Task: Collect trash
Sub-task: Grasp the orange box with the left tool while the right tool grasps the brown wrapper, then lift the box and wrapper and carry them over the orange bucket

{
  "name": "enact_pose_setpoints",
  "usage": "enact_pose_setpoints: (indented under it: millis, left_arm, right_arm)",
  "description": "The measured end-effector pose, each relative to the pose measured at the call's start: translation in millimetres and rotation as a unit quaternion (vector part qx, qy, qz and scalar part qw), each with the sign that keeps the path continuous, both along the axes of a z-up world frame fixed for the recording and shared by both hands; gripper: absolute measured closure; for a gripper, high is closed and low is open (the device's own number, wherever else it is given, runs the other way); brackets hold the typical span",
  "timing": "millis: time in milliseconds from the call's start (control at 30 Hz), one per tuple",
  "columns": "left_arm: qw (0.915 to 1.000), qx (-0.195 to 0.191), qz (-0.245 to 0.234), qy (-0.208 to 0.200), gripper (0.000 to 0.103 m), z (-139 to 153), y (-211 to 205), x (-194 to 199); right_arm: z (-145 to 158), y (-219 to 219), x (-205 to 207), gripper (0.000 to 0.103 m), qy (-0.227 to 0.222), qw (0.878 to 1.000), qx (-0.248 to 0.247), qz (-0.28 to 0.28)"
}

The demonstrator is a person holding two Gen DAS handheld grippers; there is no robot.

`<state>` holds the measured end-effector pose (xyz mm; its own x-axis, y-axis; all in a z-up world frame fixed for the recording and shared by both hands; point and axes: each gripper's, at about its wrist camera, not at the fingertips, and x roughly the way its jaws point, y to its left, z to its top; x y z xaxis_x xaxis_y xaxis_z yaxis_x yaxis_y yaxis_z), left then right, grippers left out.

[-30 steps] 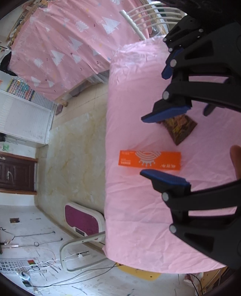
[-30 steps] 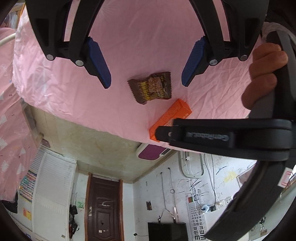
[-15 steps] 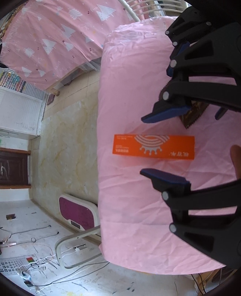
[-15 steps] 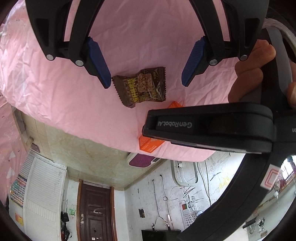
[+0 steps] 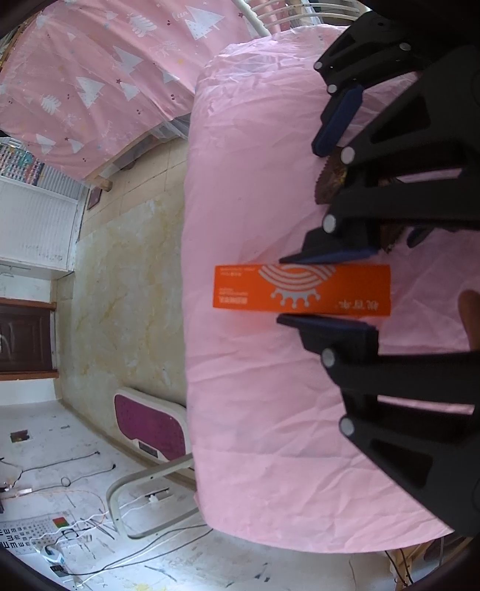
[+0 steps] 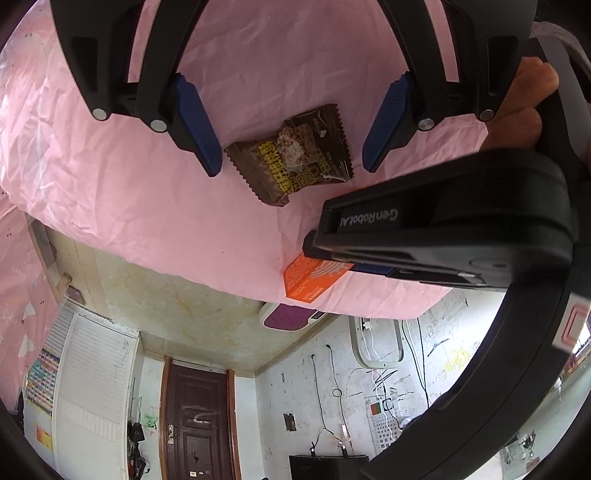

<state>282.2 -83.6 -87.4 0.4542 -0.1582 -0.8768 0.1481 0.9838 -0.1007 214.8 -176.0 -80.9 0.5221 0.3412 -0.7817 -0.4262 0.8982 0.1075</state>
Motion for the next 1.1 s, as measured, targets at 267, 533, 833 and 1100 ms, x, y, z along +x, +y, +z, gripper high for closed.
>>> enact_pose_setpoints:
  millis: [267, 533, 833, 1100]
  left_arm:
    - [1.0000, -0.004, 0.003, -0.003, 0.080, -0.2, 3.3, -2.8]
    - [0.9998, -0.010, 0.010, -0.012, 0.080, 5.9, 6.5, -10.1]
    - [0.9991, -0.015, 0.013, -0.037, 0.080, 27.3, 10.3, -26.9]
    - [0.9979, -0.013, 0.009, -0.062, 0.080, 47.2, -0.2, -54.8]
  right_arm:
    - [3.3, -6.8, -1.9, 0.073, -0.007, 1.000, -0.003, -0.008]
    - [5.5, -16.5, -4.5, 0.077, -0.005, 1.000, 0.010, -0.012]
    - [26.0, -43.8, -14.4, 0.077, -0.022, 0.999, 0.033, -0.032]
    - [45.0, -81.5, -51.2, 0.077, -0.045, 0.995, 0.056, -0.070]
